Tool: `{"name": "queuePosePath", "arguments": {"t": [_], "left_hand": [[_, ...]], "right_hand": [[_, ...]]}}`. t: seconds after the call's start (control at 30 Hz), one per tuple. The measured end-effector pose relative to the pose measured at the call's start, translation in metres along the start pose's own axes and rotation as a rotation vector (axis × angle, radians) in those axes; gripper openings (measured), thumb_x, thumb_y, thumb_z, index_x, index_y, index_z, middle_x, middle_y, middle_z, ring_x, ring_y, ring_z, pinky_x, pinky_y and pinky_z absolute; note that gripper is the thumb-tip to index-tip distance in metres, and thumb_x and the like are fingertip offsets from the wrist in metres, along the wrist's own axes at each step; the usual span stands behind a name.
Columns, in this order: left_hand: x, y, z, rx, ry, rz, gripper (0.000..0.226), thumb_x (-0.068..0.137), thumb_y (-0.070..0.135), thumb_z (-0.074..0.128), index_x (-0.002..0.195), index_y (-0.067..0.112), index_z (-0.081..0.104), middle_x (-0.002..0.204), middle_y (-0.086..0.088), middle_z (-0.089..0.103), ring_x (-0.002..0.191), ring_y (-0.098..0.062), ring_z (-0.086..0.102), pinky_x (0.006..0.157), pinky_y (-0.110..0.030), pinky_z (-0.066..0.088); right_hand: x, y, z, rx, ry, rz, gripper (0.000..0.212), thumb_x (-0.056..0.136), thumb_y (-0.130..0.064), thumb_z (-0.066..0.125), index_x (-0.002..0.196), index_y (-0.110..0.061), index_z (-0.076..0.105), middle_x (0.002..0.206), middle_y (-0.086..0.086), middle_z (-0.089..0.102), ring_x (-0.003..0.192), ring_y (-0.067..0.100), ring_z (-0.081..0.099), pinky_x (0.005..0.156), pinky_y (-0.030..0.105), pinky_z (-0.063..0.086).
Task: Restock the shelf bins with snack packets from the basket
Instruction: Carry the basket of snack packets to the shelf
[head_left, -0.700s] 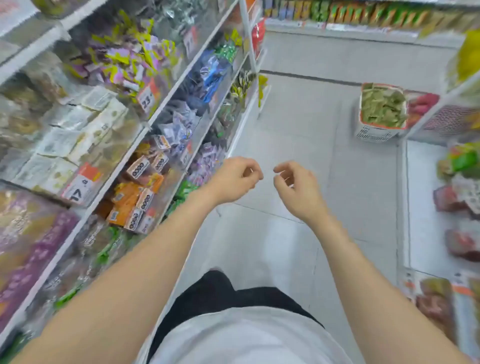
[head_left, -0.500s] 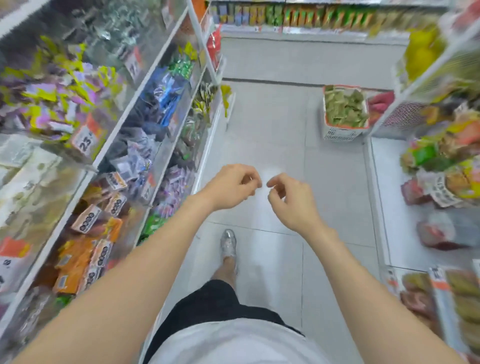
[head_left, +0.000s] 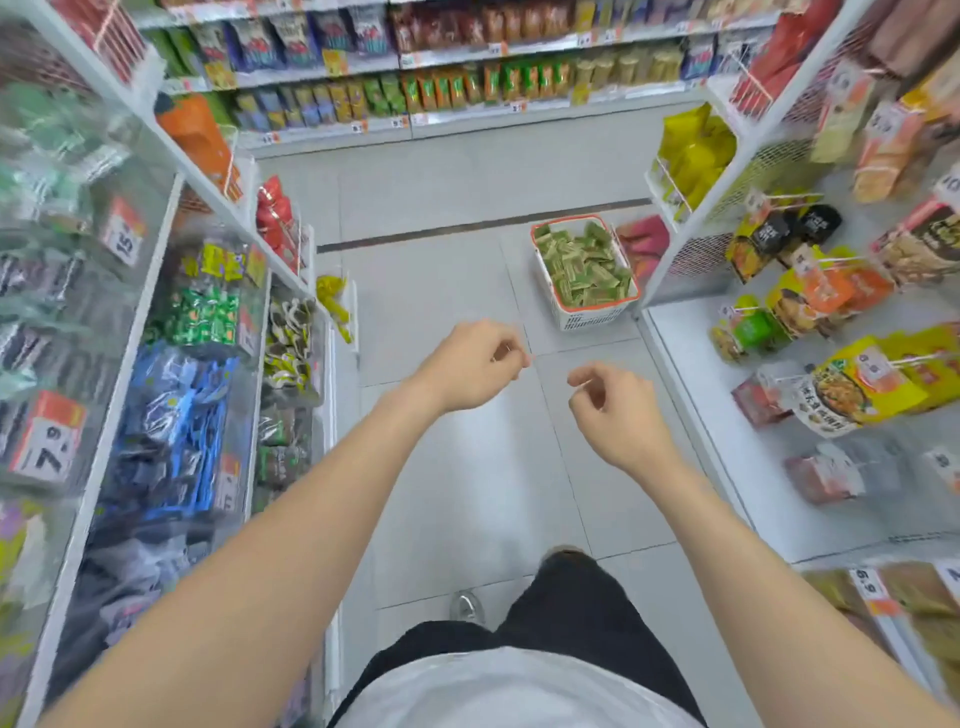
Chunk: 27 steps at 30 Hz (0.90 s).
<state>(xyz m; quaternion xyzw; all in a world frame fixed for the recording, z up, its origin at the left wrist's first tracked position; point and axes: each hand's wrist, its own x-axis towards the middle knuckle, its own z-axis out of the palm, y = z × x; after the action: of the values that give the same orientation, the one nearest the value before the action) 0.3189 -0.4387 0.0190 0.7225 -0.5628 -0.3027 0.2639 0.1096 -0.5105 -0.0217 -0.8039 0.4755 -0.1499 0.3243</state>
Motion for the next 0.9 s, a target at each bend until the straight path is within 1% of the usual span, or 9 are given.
{"name": "queuePosePath", "arguments": {"t": [0.1, 0.17, 0.23, 0.37, 0.5, 0.6, 0.7, 0.8, 0.9], "left_hand": [[0.077, -0.003, -0.015, 0.047, -0.084, 0.038, 0.02, 0.095, 0.015, 0.055, 0.09, 0.024, 0.073, 0.083, 0.006, 0.074, 0.076, -0.008, 0.067, 0.068, -0.024, 0.047], [0.13, -0.006, -0.023, 0.064, -0.127, 0.056, 0.02, 0.095, 0.015, 0.056, 0.092, 0.022, 0.074, 0.083, 0.005, 0.074, 0.076, -0.008, 0.067, 0.069, -0.024, 0.049], [0.183, -0.011, -0.034, 0.095, -0.161, 0.072, 0.02, 0.096, 0.016, 0.055, 0.095, 0.021, 0.075, 0.084, 0.005, 0.075, 0.078, -0.01, 0.069, 0.072, -0.025, 0.053], [0.287, -0.014, -0.069, 0.13, -0.188, 0.094, 0.02, 0.097, 0.015, 0.055, 0.098, 0.017, 0.075, 0.088, 0.003, 0.075, 0.081, -0.013, 0.069, 0.074, -0.026, 0.053], [0.383, -0.023, -0.102, 0.159, -0.218, 0.1, 0.019, 0.097, 0.017, 0.055, 0.096, 0.018, 0.074, 0.087, 0.004, 0.075, 0.082, -0.015, 0.069, 0.076, -0.029, 0.054], [0.45, -0.033, -0.125, 0.157, -0.23, 0.13, 0.019, 0.097, 0.016, 0.056, 0.096, 0.016, 0.075, 0.088, 0.004, 0.075, 0.084, -0.015, 0.069, 0.079, -0.028, 0.052], [0.517, -0.05, -0.141, 0.179, -0.245, 0.157, 0.018, 0.096, 0.018, 0.057, 0.095, 0.021, 0.075, 0.088, 0.005, 0.074, 0.083, -0.013, 0.066, 0.076, -0.028, 0.05], [0.587, -0.069, -0.158, 0.214, -0.287, 0.201, 0.018, 0.094, 0.018, 0.059, 0.092, 0.024, 0.076, 0.084, 0.007, 0.074, 0.077, -0.009, 0.063, 0.074, -0.028, 0.049], [0.654, -0.085, -0.176, 0.256, -0.328, 0.243, 0.02, 0.094, 0.018, 0.057, 0.089, 0.022, 0.076, 0.081, 0.006, 0.072, 0.077, -0.013, 0.063, 0.072, -0.031, 0.05]], "right_hand": [[0.063, 0.003, -0.003, 0.026, 0.076, 0.056, 0.02, 0.088, -0.014, 0.058, 0.1, -0.021, 0.071, 0.066, -0.006, 0.067, 0.068, 0.014, 0.062, 0.074, 0.029, 0.049], [0.113, 0.008, -0.002, 0.039, 0.116, 0.085, 0.019, 0.088, -0.016, 0.057, 0.1, -0.023, 0.07, 0.066, -0.008, 0.066, 0.066, 0.003, 0.06, 0.068, 0.009, 0.042], [0.166, 0.013, 0.0, 0.059, 0.15, 0.102, 0.019, 0.088, -0.016, 0.057, 0.1, -0.025, 0.068, 0.065, -0.011, 0.064, 0.065, -0.002, 0.058, 0.065, 0.005, 0.038], [0.271, 0.011, -0.005, 0.12, 0.186, 0.117, 0.02, 0.087, -0.016, 0.058, 0.101, -0.025, 0.069, 0.067, -0.012, 0.064, 0.066, -0.003, 0.059, 0.059, 0.01, 0.036], [0.367, 0.002, -0.008, 0.125, 0.195, 0.129, 0.02, 0.086, -0.018, 0.058, 0.1, -0.028, 0.067, 0.074, -0.013, 0.066, 0.073, 0.008, 0.061, 0.065, 0.029, 0.046], [0.434, -0.006, -0.01, 0.108, 0.202, 0.131, 0.022, 0.086, -0.016, 0.057, 0.103, -0.023, 0.069, 0.072, -0.012, 0.064, 0.073, 0.013, 0.061, 0.069, 0.031, 0.047], [0.497, -0.011, -0.011, 0.086, 0.22, 0.168, 0.021, 0.087, -0.018, 0.056, 0.102, -0.02, 0.071, 0.07, -0.01, 0.064, 0.072, 0.017, 0.062, 0.073, 0.032, 0.048], [0.565, -0.011, -0.005, 0.022, 0.182, 0.238, 0.017, 0.085, -0.019, 0.058, 0.096, -0.022, 0.071, 0.072, -0.006, 0.068, 0.078, 0.023, 0.066, 0.075, 0.038, 0.056], [0.627, -0.015, 0.001, -0.002, 0.139, 0.34, 0.013, 0.084, -0.02, 0.058, 0.088, -0.029, 0.067, 0.072, -0.007, 0.068, 0.081, 0.025, 0.068, 0.077, 0.042, 0.058]]}}
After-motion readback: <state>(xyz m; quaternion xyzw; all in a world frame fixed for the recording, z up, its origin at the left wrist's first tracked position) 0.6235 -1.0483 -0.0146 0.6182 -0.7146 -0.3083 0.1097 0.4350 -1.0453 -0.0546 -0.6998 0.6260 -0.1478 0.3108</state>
